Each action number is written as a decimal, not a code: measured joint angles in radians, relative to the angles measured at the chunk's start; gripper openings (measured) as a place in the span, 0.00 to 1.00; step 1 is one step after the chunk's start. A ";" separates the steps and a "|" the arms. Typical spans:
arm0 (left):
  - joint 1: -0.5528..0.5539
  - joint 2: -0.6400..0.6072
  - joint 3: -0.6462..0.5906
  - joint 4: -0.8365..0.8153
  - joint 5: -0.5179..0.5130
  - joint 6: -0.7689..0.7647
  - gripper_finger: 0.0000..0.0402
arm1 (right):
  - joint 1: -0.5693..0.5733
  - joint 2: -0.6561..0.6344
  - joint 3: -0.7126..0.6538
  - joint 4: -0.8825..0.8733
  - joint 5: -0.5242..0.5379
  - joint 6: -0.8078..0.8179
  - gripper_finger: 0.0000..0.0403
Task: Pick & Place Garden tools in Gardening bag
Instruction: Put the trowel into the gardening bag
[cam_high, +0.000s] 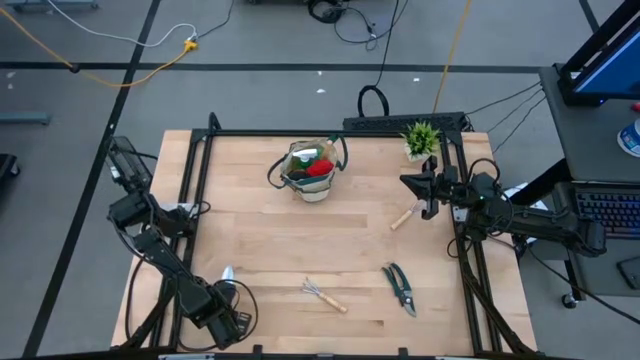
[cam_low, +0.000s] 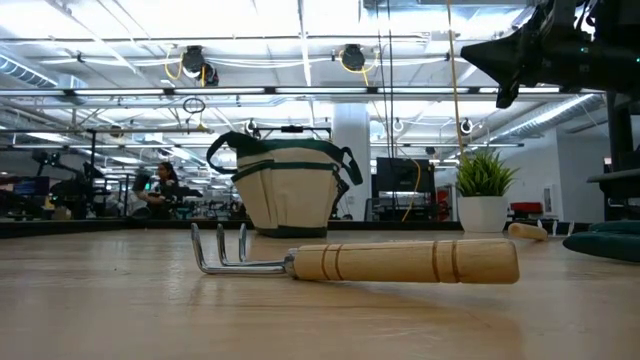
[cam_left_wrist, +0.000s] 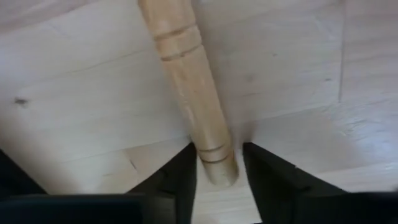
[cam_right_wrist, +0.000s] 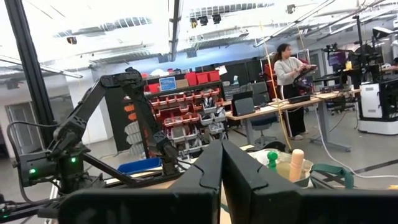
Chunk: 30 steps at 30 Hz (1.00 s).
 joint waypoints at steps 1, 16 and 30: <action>0.000 0.000 0.000 0.000 -0.005 0.000 0.30 | 0.000 0.000 0.000 0.000 -0.001 0.005 0.00; 0.007 -0.011 -0.006 0.064 -0.026 0.104 0.17 | 0.000 0.001 0.000 0.000 -0.004 0.077 0.00; 0.046 -0.311 -0.008 0.091 -0.072 0.173 0.17 | 0.000 0.006 0.000 -0.004 -0.082 0.072 0.00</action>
